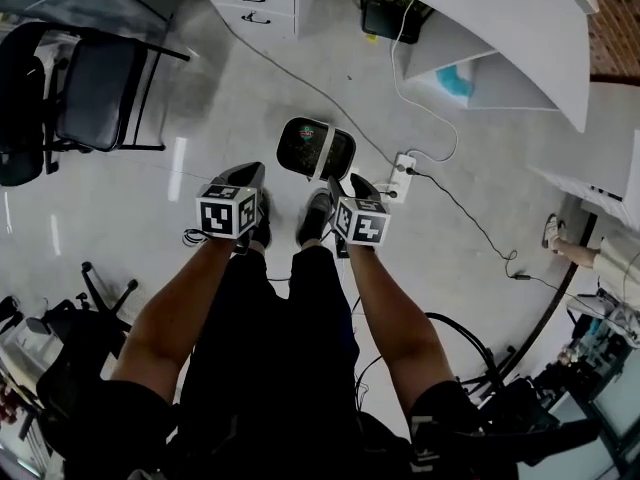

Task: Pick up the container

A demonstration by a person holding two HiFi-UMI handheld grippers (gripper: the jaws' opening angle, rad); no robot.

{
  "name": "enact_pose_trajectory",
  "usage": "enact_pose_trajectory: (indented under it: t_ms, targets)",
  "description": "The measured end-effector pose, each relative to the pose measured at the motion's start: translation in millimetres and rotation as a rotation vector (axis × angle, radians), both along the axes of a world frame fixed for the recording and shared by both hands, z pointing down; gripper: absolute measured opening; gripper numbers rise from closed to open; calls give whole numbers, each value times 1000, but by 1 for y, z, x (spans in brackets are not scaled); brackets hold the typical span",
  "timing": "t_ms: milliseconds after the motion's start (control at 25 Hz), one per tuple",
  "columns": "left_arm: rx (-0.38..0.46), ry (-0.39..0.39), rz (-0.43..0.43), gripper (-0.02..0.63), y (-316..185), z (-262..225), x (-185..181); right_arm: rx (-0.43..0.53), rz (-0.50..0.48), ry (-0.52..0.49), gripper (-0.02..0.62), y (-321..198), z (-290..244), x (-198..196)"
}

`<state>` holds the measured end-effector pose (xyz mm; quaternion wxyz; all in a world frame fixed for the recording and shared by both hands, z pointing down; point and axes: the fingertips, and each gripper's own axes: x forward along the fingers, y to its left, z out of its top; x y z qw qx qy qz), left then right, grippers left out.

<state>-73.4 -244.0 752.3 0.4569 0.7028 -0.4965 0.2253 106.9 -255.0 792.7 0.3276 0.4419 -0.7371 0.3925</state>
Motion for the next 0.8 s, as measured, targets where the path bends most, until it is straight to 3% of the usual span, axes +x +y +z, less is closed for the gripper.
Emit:
enact_pose_trajectory:
  t_ms: [240,360,560,800]
  targets:
    - [-84,-44,61,8,15,65,2,-70,-44,-4,173,-3,52,-10]
    - [-102,-12,93,8,22,110,3,-92,-64,3,181,-9,83,-14]
    - [-207,65,-35,8,44,156,4,-115,-82,67,219,-17,126,-14]
    - [-234,-15,32,8,38,191,0,-171,-96,101,224,-17,172,-23]
